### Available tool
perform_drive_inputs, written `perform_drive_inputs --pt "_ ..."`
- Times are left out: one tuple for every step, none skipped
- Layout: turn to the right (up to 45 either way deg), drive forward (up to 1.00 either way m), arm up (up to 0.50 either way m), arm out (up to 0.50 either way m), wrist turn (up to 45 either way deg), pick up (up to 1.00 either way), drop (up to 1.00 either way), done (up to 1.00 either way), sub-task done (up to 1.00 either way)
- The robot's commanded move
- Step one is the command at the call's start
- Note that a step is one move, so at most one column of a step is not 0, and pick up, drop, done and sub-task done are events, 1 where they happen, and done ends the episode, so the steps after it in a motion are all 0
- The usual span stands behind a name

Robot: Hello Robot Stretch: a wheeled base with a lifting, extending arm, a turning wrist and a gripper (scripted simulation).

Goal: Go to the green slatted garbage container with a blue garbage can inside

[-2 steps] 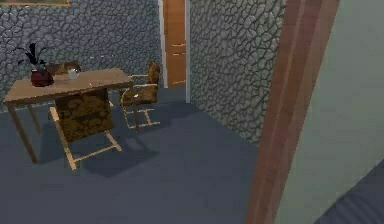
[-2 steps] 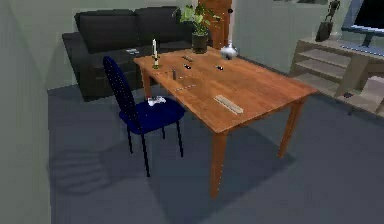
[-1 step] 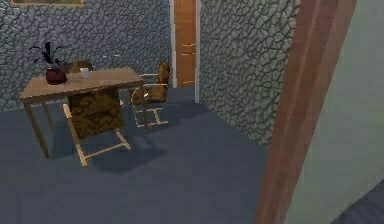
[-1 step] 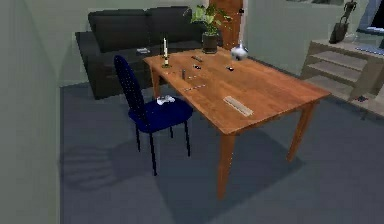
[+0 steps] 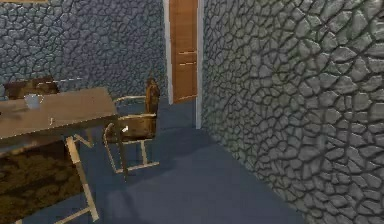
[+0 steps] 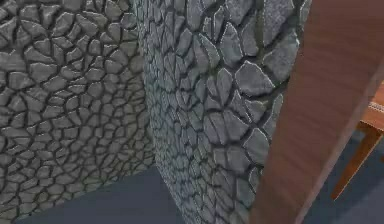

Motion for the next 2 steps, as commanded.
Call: perform_drive_inputs --pt "0.0 1.0 0.0 0.0 0.0 0.0 0.0 0.0 0.0" --pt "3.0 0.0 0.0 0.0 0.0 0.0 0.0 0.0 0.0"
